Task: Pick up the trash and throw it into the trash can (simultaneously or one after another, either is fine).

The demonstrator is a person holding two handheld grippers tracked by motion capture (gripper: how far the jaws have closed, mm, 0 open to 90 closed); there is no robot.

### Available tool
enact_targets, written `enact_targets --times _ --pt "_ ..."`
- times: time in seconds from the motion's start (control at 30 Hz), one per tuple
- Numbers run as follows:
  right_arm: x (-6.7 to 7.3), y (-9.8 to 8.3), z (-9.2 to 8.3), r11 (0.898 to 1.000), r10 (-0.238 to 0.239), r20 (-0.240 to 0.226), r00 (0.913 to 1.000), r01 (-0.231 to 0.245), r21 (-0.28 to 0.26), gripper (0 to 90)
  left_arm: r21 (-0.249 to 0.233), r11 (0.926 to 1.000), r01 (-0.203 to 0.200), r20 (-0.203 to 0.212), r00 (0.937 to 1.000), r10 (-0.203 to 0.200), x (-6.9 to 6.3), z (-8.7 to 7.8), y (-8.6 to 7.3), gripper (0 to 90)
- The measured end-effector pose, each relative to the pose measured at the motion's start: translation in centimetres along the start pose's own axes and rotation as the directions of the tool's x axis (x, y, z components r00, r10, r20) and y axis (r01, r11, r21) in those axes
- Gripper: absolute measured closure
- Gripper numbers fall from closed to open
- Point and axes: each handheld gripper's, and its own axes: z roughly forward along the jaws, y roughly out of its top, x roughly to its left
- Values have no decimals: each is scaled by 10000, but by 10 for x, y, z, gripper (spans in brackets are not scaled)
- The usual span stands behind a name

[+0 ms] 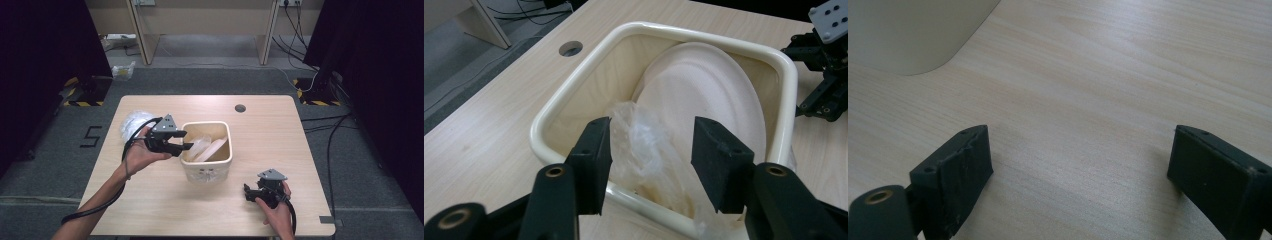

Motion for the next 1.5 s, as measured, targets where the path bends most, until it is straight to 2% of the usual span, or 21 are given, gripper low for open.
enact_targets --times 0.17,0.37,0.63,1.03,1.23,1.47,1.5 --pt "0 0 0 10000 -1 1 10000 1 0 106 -248 9992 312 -205 9993 -317 5 -6 -1 441" --pt "0 0 0 10000 -3 1 10000 3 17 106 -525 9958 754 -559 9954 -783 18 -20 -8 400" --pt "0 0 0 10000 -9 4 10000 9 16 106 -573 9917 1154 -848 9891 -1200 32 -30 -20 378" --pt "0 0 0 10000 13 2 10000 -13 21 106 -637 9847 1624 -1257 9775 -1693 47 -35 -37 361" --pt "0 0 0 10000 12 1 10000 -12 21 105 -710 9785 1938 -1437 9687 -2023 58 -36 -50 345" --pt "0 0 0 10000 21 -1 10000 -21 18 106 -550 9718 2293 -2067 9496 -2358 74 -37 -69 323" --pt "0 0 0 10000 23 -4 10000 -23 16 106 -514 9698 2382 -2231 9438 -2437 77 -36 -73 322"
